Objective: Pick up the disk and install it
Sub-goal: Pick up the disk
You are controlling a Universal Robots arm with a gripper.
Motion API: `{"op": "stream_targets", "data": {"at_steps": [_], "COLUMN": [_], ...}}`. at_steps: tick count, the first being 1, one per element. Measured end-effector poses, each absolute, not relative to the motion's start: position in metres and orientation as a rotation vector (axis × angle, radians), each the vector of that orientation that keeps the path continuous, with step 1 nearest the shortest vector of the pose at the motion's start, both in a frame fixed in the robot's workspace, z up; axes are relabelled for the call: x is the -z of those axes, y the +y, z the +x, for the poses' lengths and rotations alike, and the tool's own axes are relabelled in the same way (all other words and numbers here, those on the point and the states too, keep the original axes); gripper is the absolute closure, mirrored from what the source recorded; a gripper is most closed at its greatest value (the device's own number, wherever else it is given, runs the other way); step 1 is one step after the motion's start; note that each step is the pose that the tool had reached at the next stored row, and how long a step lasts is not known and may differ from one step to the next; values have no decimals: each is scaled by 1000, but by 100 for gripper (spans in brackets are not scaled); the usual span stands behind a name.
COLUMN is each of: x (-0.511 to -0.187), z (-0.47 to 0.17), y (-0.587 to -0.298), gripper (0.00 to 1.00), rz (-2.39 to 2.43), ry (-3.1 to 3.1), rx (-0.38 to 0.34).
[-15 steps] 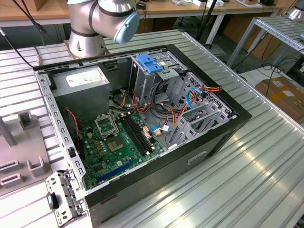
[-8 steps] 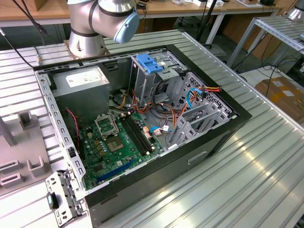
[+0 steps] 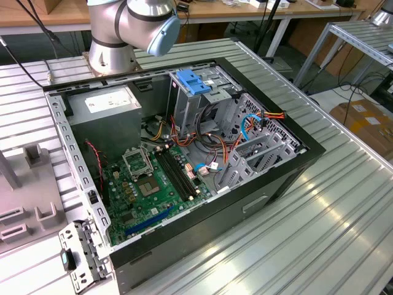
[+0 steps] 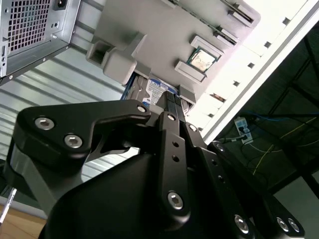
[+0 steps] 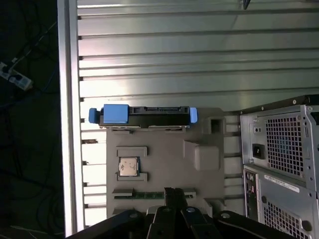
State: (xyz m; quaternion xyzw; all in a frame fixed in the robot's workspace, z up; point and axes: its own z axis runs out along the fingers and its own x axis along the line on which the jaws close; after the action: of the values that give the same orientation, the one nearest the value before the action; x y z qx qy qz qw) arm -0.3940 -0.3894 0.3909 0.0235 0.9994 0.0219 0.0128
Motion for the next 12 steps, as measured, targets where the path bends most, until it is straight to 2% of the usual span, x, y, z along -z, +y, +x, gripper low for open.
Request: {"op": "stream_targets", "data": {"at_steps": [12], "x": [-391], "z": [-394], "y": [-389], "gripper": [89], "rz": [-137], "ry": [3115], "rx": [-71]}}
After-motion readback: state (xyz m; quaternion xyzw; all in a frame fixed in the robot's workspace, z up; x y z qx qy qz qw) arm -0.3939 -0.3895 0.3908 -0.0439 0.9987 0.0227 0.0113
